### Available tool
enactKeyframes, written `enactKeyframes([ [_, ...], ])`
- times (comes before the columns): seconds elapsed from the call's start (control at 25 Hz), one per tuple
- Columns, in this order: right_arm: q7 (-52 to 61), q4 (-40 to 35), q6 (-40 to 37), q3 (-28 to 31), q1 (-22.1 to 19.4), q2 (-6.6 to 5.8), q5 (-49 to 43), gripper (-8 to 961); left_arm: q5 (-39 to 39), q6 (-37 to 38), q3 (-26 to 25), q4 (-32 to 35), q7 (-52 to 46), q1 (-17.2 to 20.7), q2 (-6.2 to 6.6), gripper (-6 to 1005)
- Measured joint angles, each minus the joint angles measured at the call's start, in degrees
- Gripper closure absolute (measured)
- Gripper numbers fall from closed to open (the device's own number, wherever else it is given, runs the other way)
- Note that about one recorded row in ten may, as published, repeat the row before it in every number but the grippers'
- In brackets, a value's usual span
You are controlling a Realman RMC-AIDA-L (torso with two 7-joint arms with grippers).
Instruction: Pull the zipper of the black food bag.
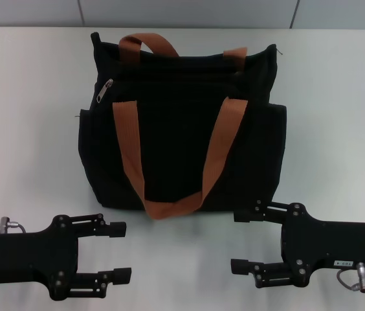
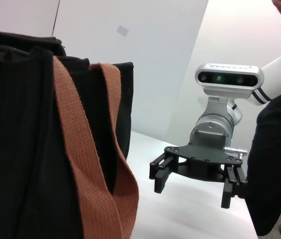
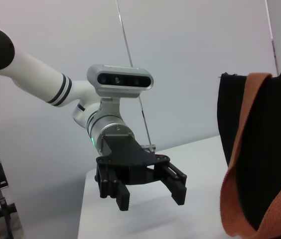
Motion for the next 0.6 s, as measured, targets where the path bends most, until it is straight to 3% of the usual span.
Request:
enactKeyframes([
  [0.6, 0.0, -0.1, 0.6, -0.2, -0.1, 0.00, 0.0, 134, -0.5, 1.1, -1.0, 0.2, 0.2, 0.0, -0.23, 258],
])
